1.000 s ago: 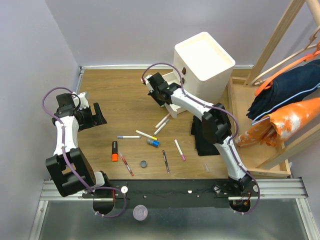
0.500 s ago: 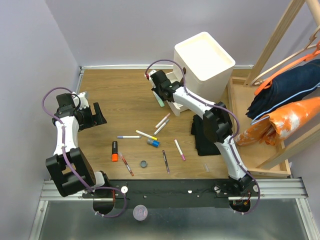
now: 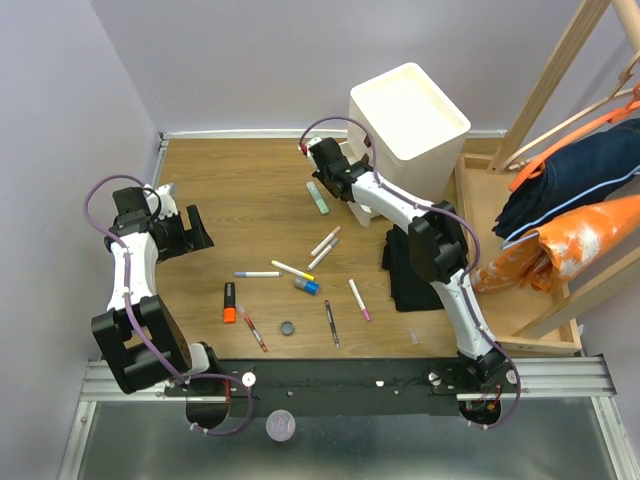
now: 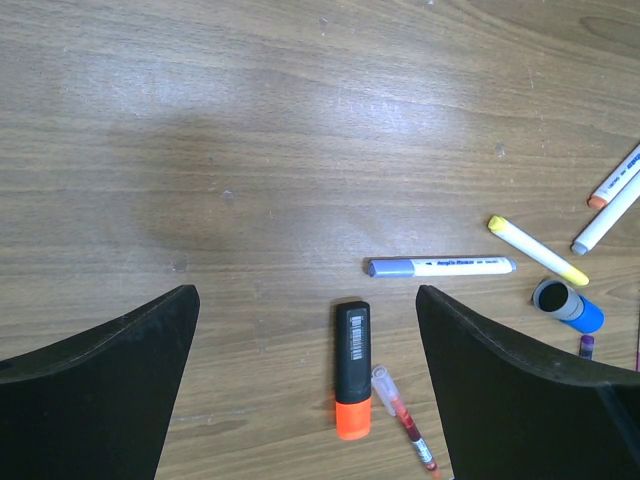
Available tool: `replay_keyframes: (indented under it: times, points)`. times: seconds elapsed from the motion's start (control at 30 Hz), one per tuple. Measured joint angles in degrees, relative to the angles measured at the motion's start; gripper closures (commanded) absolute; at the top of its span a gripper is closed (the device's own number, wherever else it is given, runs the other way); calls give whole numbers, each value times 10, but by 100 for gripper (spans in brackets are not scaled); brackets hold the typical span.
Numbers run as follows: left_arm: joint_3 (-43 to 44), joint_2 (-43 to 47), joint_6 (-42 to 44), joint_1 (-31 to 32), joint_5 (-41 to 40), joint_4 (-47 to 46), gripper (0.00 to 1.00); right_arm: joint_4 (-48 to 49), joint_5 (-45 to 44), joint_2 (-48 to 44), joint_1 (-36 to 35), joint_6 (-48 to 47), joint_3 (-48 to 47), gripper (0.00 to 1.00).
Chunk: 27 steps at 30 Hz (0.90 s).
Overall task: Sort the stationery into containers
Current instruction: Close the drawer in the storage box.
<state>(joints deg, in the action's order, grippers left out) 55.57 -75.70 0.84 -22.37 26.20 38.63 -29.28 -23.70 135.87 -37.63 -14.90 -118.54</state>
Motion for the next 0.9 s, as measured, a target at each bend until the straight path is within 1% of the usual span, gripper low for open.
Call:
replay_keyframes:
  times: [0.57,0.8,0.83,0.87,0.9]
  points:
    - [-2,-2,-3,0,4,-9,1,78,-130,0,25,-85,77,99]
    - [-2,-5,-3,0,5,-12,1,90,-145,0,25,-97,85,99]
    - [-2,-5,-3,0,8,-13,1,84,-138,0,25,-92,82,98]
    - [-2,-5,-3,0,10,-13,1,75,-125,0,25,-86,78,92]
    - [-2,-5,-3,0,15,-13,1,53,-95,0,25,-78,68,81]
